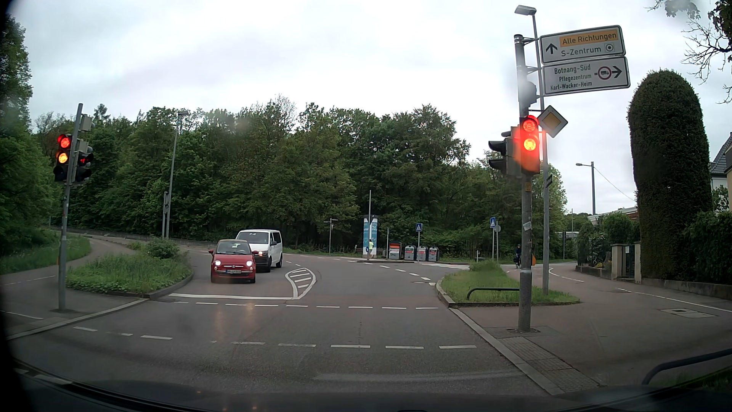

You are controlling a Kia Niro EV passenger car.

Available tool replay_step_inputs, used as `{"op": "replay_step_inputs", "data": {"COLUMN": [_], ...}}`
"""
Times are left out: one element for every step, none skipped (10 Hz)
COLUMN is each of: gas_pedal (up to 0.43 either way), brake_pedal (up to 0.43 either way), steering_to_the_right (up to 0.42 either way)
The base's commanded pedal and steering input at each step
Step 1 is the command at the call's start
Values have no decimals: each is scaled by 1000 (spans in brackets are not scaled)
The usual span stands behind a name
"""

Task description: Follow the waypoints while adhering to traffic rules and regulations

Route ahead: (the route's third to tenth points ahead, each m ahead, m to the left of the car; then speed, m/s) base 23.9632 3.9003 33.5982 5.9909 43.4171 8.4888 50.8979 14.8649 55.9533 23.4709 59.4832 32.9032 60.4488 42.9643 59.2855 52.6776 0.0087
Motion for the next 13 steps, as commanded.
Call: {"op": "replay_step_inputs", "data": {"gas_pedal": [39,110,260,287,350,378,409,421,469,469,488,531,539], "brake_pedal": [0,0,0,0,0,0,0,0,0,0,0,0,0], "steering_to_the_right": [-8,-8,-8,-11,-9,-10,-12,-12,-11,-12,-11,-11,-12]}}
